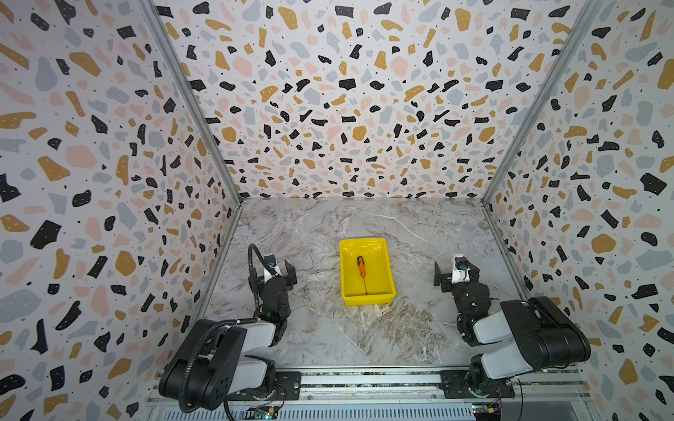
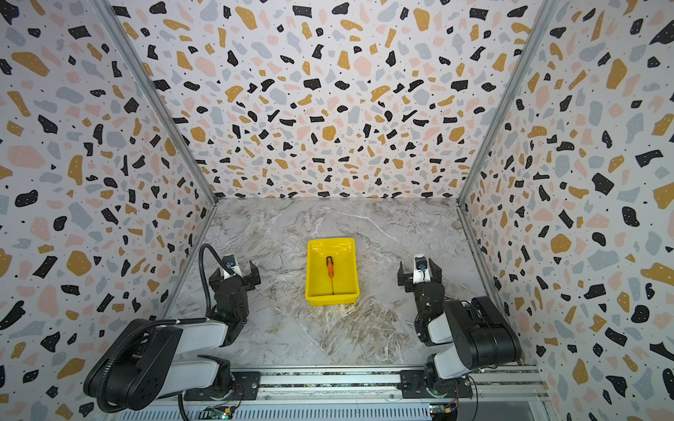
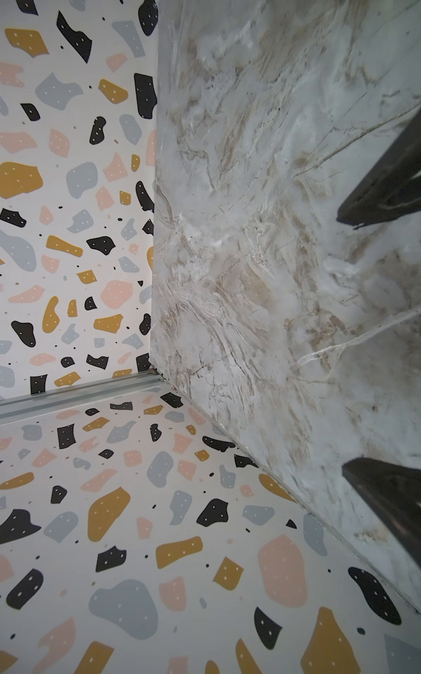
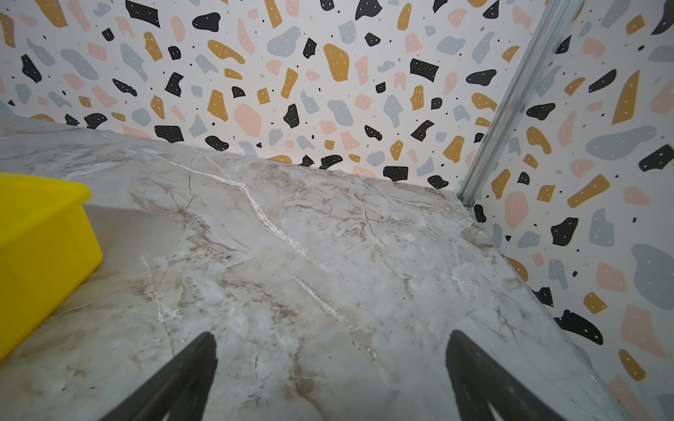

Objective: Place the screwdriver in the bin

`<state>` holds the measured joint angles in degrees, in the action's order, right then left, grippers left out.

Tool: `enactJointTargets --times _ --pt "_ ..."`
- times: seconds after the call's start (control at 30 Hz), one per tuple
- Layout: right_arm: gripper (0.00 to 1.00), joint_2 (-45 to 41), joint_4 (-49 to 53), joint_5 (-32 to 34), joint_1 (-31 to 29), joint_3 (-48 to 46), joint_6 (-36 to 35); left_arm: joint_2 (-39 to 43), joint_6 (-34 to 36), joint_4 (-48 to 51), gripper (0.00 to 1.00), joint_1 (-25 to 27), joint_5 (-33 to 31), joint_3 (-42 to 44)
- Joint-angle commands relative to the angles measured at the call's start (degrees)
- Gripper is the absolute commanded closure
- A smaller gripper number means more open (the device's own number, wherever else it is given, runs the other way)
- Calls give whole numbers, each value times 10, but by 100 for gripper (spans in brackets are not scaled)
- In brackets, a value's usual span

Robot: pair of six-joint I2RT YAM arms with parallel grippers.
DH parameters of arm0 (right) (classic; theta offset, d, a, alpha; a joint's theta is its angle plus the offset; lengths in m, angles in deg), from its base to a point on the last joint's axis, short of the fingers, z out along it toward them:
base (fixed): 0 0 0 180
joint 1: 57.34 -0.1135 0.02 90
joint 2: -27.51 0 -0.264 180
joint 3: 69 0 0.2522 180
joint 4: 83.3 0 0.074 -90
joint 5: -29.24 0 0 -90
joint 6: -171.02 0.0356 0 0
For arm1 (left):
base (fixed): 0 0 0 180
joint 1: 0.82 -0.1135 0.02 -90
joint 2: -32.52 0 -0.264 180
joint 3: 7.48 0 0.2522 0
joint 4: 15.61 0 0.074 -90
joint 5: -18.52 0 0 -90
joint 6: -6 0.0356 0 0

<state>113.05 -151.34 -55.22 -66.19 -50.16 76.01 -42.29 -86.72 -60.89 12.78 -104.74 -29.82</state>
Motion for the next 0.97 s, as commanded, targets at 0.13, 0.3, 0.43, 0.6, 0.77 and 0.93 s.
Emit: enactJointTargets --times 0.13,0.3,0.43,0.6,0.77,0.93 --pt "1 -1 79 -36 26 55 24 8 -7 -49 0 -2 8 4" --pt "1 -2 82 -38 28 57 23 8 -7 -50 0 -2 8 5" --pt "1 -1 84 -40 29 57 24 8 -7 -50 0 -2 8 5" --pt "1 -2 82 -39 29 56 23 8 -7 -50 0 -2 8 5" --pt "1 3 110 -84 50 74 27 9 -8 -51 0 -2 8 5" --pt "1 -2 81 -49 32 55 20 8 -8 -50 0 -2 8 5"
